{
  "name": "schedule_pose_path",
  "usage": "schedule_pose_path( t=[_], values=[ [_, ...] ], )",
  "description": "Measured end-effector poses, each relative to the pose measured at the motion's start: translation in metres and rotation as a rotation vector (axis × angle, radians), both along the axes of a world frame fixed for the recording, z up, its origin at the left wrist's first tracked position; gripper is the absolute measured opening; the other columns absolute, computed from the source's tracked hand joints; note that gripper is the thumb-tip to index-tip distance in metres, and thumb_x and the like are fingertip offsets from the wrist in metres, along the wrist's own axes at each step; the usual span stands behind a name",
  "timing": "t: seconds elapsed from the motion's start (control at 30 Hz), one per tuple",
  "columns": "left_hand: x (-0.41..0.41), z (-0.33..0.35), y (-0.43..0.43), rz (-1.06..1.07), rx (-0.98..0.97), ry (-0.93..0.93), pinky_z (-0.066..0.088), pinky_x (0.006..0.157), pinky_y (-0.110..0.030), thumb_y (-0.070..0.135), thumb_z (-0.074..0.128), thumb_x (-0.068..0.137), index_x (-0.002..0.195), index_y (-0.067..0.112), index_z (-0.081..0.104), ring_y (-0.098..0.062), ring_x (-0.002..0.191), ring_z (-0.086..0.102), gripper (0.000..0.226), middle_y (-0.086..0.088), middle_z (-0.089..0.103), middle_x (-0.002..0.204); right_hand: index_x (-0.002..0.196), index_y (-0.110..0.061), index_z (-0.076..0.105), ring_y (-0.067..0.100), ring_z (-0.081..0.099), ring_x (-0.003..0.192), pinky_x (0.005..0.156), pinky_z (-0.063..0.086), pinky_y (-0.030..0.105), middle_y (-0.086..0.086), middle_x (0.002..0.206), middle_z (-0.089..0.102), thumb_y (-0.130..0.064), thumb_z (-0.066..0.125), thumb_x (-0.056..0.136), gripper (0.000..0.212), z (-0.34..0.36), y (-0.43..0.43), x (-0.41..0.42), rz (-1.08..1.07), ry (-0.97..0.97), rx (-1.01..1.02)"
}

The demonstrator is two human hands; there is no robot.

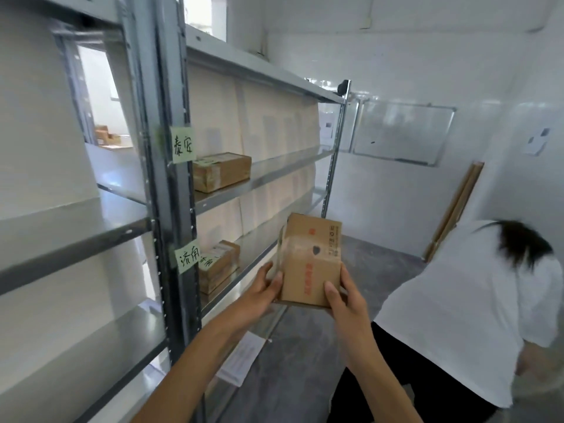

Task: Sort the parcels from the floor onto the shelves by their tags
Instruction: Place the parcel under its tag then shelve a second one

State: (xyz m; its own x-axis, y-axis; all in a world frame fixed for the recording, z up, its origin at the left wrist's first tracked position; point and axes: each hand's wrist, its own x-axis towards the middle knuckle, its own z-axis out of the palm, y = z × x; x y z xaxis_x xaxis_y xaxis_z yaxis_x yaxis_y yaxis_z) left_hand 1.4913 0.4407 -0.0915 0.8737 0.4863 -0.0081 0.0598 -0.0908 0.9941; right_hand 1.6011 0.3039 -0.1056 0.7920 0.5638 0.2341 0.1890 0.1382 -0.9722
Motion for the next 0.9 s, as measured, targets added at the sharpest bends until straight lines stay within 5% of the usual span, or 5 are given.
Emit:
schedule_pose_path(
  t=[0.27,0.43,0.63,0.77,0.9],
  values=[
    [-0.034,0.013,-0.022,0.097,-0.005,-0.017,0.045,0.101,-0.034,0.055,0.042,0.081,0.144,0.025,0.026,-0.017,0.123,0.05,0.071,-0.004,0.048,0.139,0.144,-0.022,0.035,0.021,0.055,0.118,0.102,0.047,0.043,0.01,0.131,0.054,-0.019,0.047,0.096,0.049,0.018,-0.012,-0.019,0.152,-0.062,0.004],
    [-0.052,0.013,-0.038,0.108,-0.063,-0.02,0.04,0.106,-0.039,0.048,0.038,0.088,0.115,0.046,0.045,-0.018,0.124,0.051,0.028,-0.003,0.056,0.132,0.143,-0.025,0.036,0.018,0.054,0.118,0.09,0.05,0.019,0.003,0.129,0.055,-0.019,0.047,0.096,0.048,0.022,-0.021,-0.034,0.214,-0.108,0.009],
    [-0.077,0.003,-0.039,0.115,-0.077,0.001,0.037,0.111,-0.041,0.061,0.047,0.077,0.144,0.032,0.028,-0.014,0.129,0.047,0.076,0.0,0.053,0.137,0.143,-0.025,0.035,0.012,0.05,0.119,0.088,0.046,0.014,0.0,0.13,0.052,-0.019,0.049,0.096,0.05,0.025,-0.026,-0.049,0.291,-0.056,0.008],
    [-0.108,0.0,-0.044,0.163,-0.066,0.002,0.037,0.111,-0.042,0.062,0.049,0.078,0.143,0.03,0.03,-0.015,0.129,0.047,0.075,-0.001,0.052,0.138,0.141,-0.028,0.041,0.016,0.052,0.12,0.102,0.046,0.034,0.002,0.128,0.057,-0.023,0.052,0.094,0.048,0.021,-0.023,-0.069,0.343,-0.087,-0.018],
    [-0.152,0.005,-0.052,0.263,-0.049,0.009,0.049,0.095,-0.02,0.046,0.043,0.088,0.142,0.025,0.027,-0.01,0.121,0.054,0.06,0.0,0.05,0.136,0.141,-0.029,0.04,0.019,0.054,0.119,0.105,0.044,0.044,0.003,0.127,0.059,-0.027,0.053,0.093,0.05,0.023,-0.012,-0.099,0.438,-0.093,-0.061]
  ],
)
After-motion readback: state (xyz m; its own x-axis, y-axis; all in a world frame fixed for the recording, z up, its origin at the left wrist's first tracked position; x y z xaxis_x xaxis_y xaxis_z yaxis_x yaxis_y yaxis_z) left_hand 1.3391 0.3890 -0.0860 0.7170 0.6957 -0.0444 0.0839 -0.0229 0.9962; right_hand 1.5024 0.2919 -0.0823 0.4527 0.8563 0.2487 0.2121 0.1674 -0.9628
